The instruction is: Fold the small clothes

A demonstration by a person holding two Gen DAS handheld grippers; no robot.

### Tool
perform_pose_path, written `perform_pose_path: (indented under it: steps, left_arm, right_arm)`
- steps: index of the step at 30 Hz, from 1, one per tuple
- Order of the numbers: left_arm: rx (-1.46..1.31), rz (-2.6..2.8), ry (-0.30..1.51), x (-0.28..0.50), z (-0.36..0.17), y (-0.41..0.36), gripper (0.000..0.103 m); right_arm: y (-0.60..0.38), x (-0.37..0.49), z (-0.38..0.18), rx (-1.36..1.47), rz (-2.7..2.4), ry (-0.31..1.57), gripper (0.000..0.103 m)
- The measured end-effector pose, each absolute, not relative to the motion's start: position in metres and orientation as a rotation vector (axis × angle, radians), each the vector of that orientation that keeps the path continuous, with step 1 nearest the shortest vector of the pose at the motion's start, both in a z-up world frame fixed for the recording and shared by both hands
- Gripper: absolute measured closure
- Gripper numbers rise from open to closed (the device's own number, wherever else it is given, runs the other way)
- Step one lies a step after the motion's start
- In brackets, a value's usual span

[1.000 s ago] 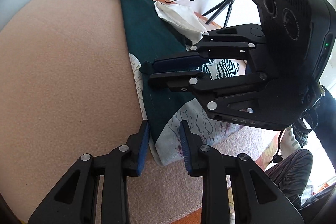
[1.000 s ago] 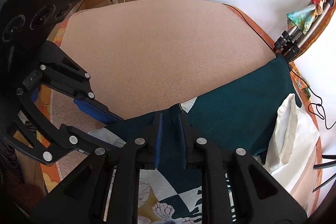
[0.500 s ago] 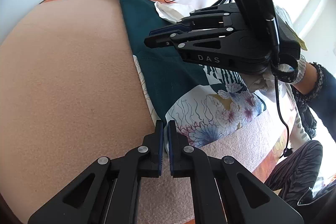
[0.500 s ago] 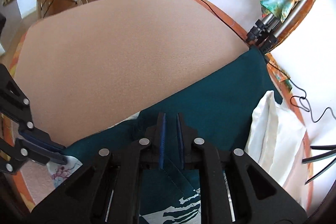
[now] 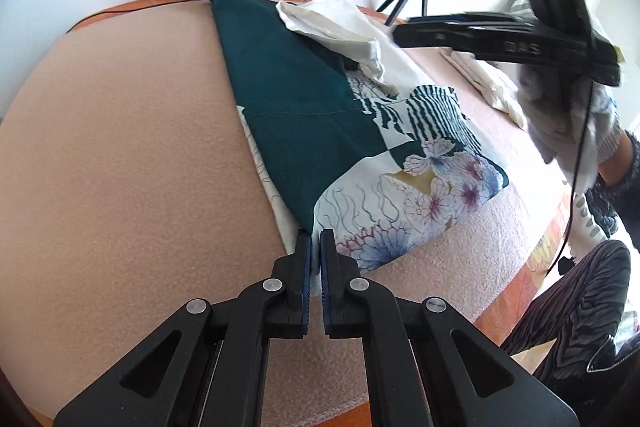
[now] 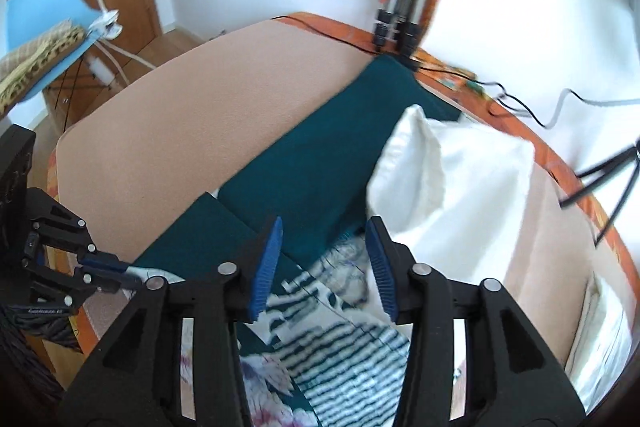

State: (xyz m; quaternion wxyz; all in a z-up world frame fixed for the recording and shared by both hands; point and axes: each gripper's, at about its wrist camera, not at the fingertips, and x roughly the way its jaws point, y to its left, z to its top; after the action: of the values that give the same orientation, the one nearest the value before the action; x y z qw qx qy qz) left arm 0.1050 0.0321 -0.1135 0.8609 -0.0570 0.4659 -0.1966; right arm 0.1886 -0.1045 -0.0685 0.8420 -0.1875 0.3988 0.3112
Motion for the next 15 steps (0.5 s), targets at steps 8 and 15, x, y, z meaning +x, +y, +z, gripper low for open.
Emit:
perform_pose_path:
  steps: [8,15]
  left_arm:
    - [-0.202,-0.355,0.943,0.123,-0.106,0.049,0.088]
    - [-0.216,-0.324,0.986,0.145,-0.117,0.035,0.072]
  right_arm:
    - [-0.228,0.164,-0.085,-0.139,0.437,0.982,0.055]
    - [-0.250,0.168,-0.119,-0.063,0.419,1.087,0.055]
